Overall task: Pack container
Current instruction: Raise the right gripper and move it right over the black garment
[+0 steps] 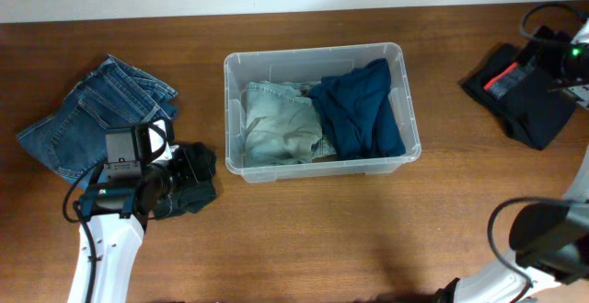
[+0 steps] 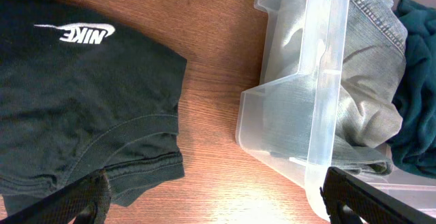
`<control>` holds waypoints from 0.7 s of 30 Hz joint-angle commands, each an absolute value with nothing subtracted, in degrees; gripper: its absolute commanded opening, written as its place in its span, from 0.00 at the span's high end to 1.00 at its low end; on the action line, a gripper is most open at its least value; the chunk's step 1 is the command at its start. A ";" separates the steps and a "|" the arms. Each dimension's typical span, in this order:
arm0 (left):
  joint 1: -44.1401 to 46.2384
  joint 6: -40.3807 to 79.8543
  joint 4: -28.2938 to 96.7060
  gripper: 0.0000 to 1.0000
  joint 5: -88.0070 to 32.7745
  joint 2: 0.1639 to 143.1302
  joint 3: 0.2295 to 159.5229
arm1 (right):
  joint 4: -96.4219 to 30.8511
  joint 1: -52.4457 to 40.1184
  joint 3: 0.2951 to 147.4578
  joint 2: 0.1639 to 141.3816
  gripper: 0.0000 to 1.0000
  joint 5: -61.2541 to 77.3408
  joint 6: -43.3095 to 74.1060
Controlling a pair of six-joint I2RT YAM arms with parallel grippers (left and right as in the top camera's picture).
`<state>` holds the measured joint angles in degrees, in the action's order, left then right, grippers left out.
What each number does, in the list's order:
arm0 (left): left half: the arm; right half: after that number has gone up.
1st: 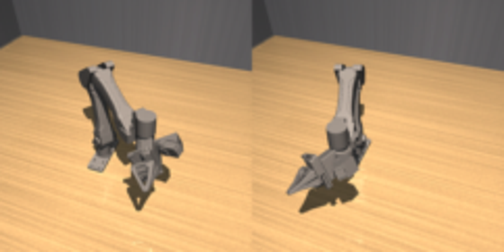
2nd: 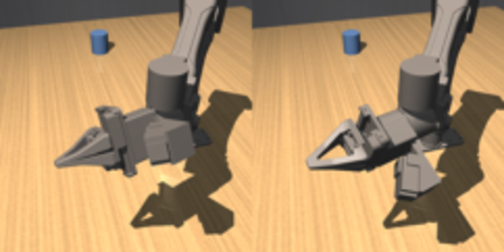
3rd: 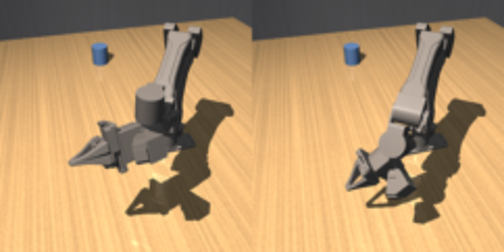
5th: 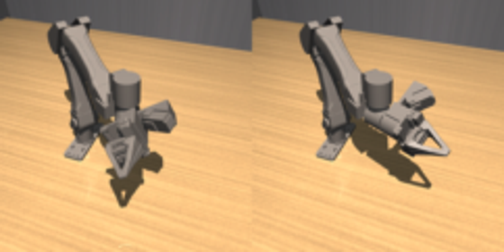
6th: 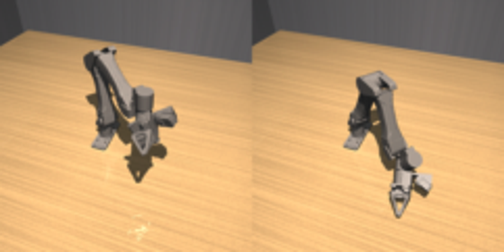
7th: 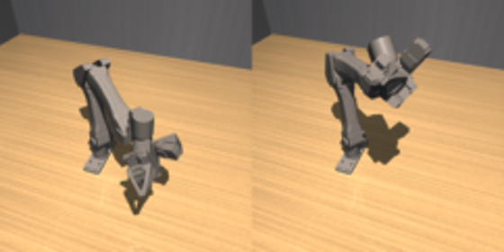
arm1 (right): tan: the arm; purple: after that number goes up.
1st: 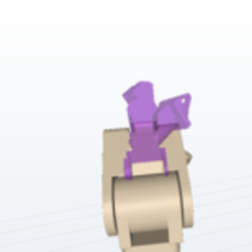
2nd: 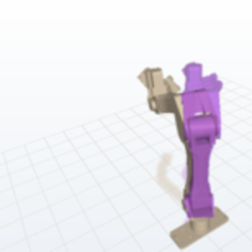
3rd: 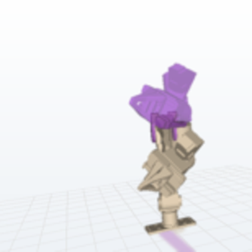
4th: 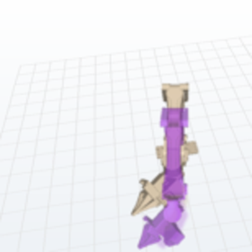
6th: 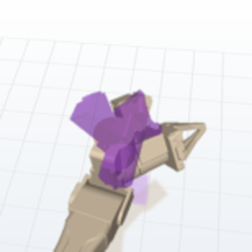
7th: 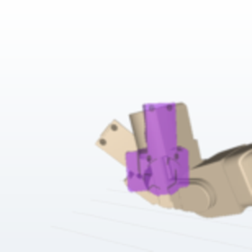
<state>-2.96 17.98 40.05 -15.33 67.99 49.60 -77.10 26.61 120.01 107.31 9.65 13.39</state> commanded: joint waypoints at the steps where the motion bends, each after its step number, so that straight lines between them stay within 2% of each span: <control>1: -2.76 17.06 39.97 0.01 -14.96 67.90 49.84 | -73.71 27.88 120.20 112.12 0.01 3.46 15.55; 11: -2.76 17.06 39.97 0.01 -14.96 67.92 49.84 | -61.23 28.60 120.20 123.68 0.01 -0.67 19.25; 21: -2.76 17.06 39.97 0.01 -14.96 67.92 49.84 | -50.39 28.36 120.18 128.79 0.01 -0.69 19.84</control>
<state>-2.96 17.98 40.03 -15.33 67.99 49.60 -51.86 28.10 119.98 127.22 0.56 19.20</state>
